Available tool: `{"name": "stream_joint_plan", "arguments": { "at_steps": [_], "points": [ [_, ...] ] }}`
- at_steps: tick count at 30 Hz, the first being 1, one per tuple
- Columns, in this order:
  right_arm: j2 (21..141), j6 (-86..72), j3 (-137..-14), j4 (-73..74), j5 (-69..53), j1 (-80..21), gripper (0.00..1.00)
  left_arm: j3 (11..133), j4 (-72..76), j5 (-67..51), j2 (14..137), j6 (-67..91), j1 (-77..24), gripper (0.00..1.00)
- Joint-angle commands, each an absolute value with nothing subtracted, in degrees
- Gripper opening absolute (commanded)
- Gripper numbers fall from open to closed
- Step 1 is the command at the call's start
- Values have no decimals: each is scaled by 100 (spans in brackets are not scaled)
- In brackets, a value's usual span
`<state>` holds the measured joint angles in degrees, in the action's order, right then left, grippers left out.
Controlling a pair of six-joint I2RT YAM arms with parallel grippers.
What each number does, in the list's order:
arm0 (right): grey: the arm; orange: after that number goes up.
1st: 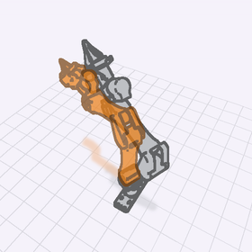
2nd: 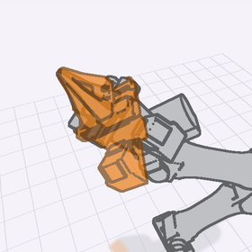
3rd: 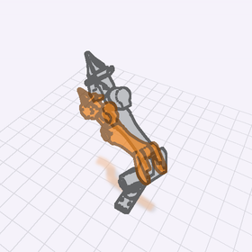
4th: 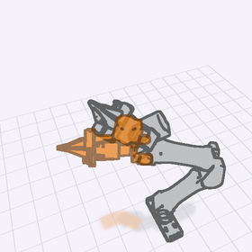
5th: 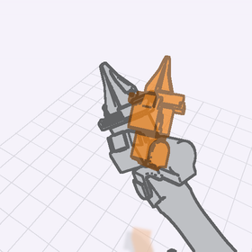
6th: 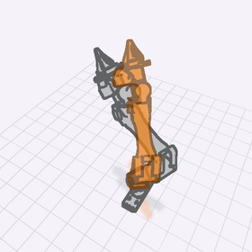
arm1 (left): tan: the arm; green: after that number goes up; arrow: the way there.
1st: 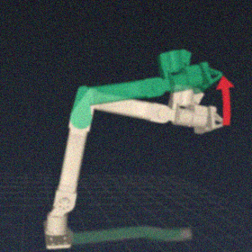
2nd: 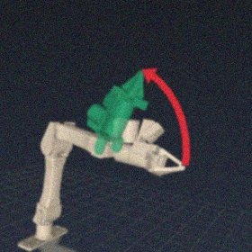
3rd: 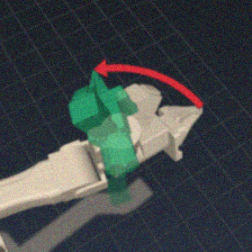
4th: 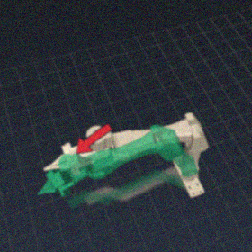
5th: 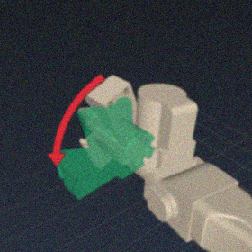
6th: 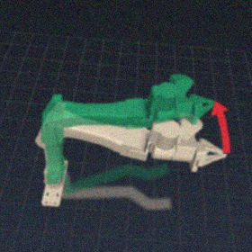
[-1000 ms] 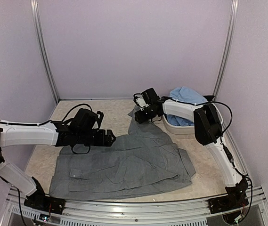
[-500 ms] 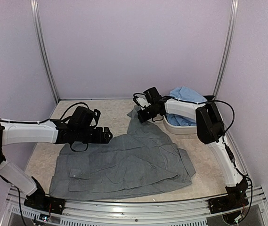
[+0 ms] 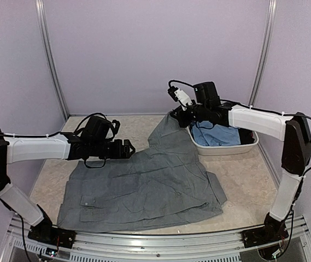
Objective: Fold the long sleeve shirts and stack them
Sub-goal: Pick up the sleeve from the 1/3-folded shirt, then pick up the 1/3-folded shirt from the center of the board.
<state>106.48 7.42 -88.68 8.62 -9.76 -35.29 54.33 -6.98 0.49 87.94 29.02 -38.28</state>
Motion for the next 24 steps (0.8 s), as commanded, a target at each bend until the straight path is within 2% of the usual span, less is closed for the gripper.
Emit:
{"name": "stream_joint_plan", "arguments": {
  "at_steps": [1, 9, 15, 20, 24],
  "points": [
    [9966, 908, -7413, 317, -967, -3818, 0, 5651, -756, -206, 8654, 2704, -3755, 89],
    [8577, 471, -5283, -567, -720, -4099, 0, 5401, -1409, -268, 8269, 2585, -3732, 89],
    [8274, 156, -4611, -642, -549, -4116, 0, 5241, -1692, -629, 8165, 2757, -3298, 89],
    [8063, 17, -4173, -675, -518, -4132, 0, 4844, -1414, -1379, 8012, 3220, -2652, 88],
    [8015, -172, -3991, -610, -516, -4143, 0, 5251, -1980, -1070, 8251, 2845, -2367, 86]
  ]
}}
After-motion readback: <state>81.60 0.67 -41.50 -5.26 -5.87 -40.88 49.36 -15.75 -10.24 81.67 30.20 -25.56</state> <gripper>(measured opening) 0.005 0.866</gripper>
